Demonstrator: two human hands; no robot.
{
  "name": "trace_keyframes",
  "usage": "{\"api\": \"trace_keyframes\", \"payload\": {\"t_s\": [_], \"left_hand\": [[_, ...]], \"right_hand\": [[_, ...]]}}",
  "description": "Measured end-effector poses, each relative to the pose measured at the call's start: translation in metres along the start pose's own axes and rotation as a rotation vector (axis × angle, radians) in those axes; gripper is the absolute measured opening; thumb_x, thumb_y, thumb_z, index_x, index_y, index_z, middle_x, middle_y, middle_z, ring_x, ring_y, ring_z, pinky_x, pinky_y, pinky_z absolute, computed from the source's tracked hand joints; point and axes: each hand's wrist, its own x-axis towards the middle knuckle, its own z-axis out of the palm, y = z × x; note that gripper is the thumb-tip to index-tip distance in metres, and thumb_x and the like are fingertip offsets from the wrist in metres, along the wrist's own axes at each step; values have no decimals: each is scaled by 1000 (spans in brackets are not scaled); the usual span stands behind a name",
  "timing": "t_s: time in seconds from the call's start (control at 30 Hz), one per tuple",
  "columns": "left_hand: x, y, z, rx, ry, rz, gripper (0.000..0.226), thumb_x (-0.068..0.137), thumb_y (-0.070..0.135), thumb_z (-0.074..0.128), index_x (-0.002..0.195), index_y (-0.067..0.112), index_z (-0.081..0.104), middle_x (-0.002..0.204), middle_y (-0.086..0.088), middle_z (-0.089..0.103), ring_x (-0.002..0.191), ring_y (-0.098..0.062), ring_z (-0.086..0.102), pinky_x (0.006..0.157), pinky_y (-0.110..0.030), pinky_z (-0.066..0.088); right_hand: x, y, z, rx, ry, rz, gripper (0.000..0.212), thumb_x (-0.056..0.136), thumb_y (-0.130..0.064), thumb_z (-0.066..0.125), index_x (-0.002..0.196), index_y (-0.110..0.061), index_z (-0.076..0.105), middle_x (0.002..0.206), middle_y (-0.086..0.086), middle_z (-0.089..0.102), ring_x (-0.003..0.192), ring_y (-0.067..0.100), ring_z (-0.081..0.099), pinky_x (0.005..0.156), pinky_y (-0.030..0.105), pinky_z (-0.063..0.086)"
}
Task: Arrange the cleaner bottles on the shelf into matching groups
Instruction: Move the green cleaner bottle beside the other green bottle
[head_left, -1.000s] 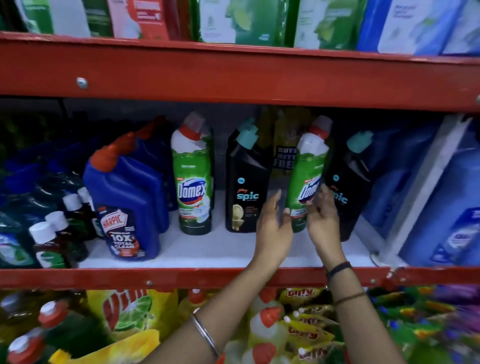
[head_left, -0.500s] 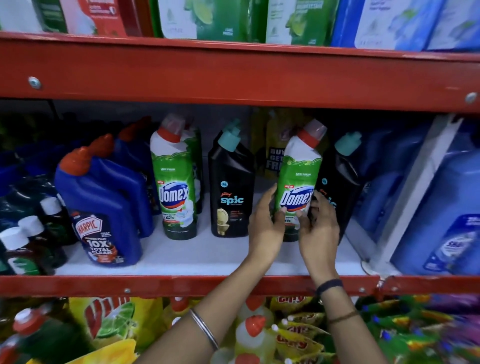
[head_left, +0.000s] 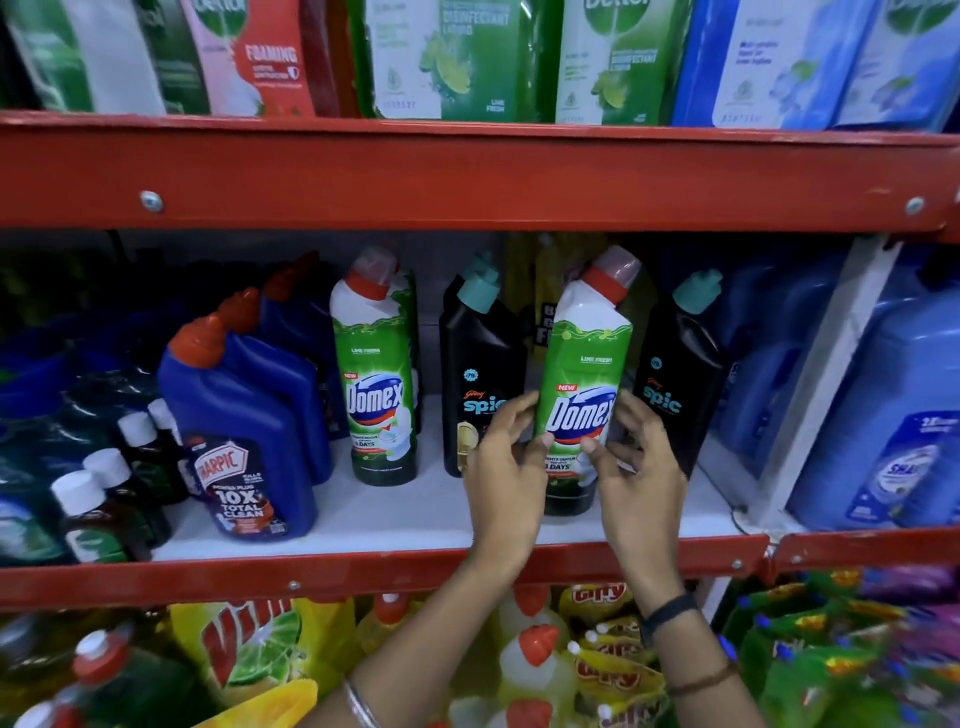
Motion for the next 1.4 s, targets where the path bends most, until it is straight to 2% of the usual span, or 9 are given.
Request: {"api": "trace_keyframes", "payload": {"t_s": [0.2,0.4,0.57,0.7,0.83,1.0,1.23,1.33,1.4], "left_hand": [[-15,0,-61,-9,10,38,50,86,5,63,129,29,54,117,16,67,111,1,62,95,-31,53],[-19,-13,-119,-13,71,44,56,84,0,63,130,28,52,122,9,67,113,-5,63,96,-34,53],[-14,-18,-152,49,120,73,58,84,-4,62,132,27,51,113,26,63,108,5,62,90,-16,51],[-12,-20,-160,90,127,88,60,86,-4,60,135,28,48,112,32,58,105,14,58,86,-6,46],[-9,-28,-163,119,141,84,60,87,-3,58,137,27,45,118,18,63,105,6,61,85,-9,48],[-8,-34,-162,144,160,67,61,89,-1,57,140,27,41,120,11,62,105,-1,61,85,-11,48],[-10,-40,-159,260,169,92,60,92,5,55,143,28,35,126,4,62,106,0,57,81,1,43],[-15,-41,-156,235,166,124,58,94,5,51,144,29,32,140,2,52,122,-5,52,95,-16,50],[-22,-35,-148,220,194,189,54,95,5,48,143,24,32,152,1,37,138,-11,38,103,-15,42]], "right_hand": [[-33,-21,34,58,-63,39,57,83,-4,67,135,-11,46,112,-4,62,76,-19,61,56,2,45],[-55,-31,88,51,-126,32,50,81,-3,67,128,-14,56,114,5,69,93,8,68,67,7,50],[-66,-40,122,93,-163,58,49,79,-3,69,126,-15,57,107,-3,68,89,-13,63,69,6,50],[-69,-44,133,104,-163,70,49,79,-3,70,125,-13,57,102,-13,66,89,-15,62,70,7,51],[-69,-45,138,96,-159,69,46,79,0,69,122,-12,58,97,-24,62,83,-16,62,66,4,48],[-70,-45,144,73,-171,68,46,79,-6,70,123,-16,58,102,-14,65,92,-9,63,72,8,53],[-69,-43,142,52,-175,47,48,80,-12,70,126,-18,55,108,-11,64,92,-2,64,73,9,53],[-68,-42,140,36,-210,29,48,82,-16,69,128,-20,53,116,-7,64,97,0,64,76,10,54],[-69,-39,133,24,-242,15,48,85,-18,66,130,-20,52,122,-5,62,99,-1,62,75,6,51]]}}
